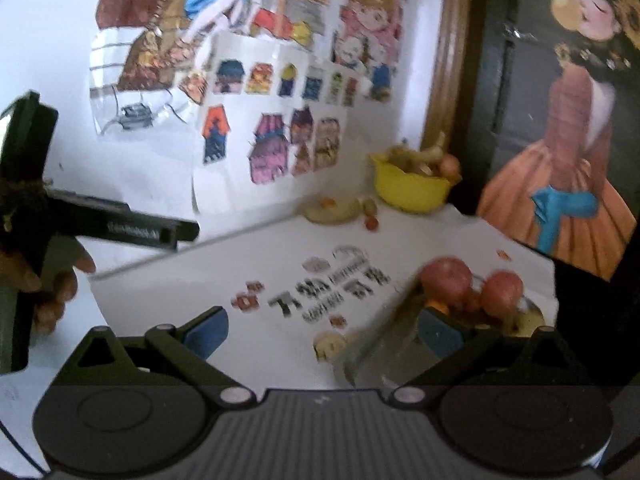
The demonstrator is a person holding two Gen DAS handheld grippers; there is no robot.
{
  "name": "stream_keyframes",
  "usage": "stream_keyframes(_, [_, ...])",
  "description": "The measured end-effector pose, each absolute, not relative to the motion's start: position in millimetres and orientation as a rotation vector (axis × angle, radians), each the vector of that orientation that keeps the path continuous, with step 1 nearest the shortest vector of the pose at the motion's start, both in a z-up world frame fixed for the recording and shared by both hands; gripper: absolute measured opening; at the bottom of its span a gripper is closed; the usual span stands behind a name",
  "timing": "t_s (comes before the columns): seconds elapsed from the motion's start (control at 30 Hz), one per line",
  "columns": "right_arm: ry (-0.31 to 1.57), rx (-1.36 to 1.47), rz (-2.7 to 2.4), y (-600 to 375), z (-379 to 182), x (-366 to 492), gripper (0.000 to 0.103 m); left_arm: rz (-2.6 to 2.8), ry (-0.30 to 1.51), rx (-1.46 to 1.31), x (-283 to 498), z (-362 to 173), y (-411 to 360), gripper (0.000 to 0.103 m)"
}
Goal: Organize fruits
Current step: 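Lift both grippers away from the tray toward the loose fruit, then reach the left gripper to a yellow banana while the right gripper reaches another cherry tomato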
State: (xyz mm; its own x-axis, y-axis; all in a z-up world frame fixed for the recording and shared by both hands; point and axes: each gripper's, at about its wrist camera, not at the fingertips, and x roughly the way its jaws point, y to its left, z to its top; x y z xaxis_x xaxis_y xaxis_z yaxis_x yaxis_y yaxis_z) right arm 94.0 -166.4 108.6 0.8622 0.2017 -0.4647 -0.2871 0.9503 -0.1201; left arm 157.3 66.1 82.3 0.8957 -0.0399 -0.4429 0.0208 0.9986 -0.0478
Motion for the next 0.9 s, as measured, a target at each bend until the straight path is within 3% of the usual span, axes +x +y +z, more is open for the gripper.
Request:
stream_keyframes(0.47, [0.296,-0.335,0.265,-170,154,157,0.103,-0.061,0.411,-0.027,215,94,38,0.102])
stream_keyframes(0.9, [0.279,-0.478,0.294,-220,132,235,0.103,-0.162,0.416,0.125,317,77,-19,0.102])
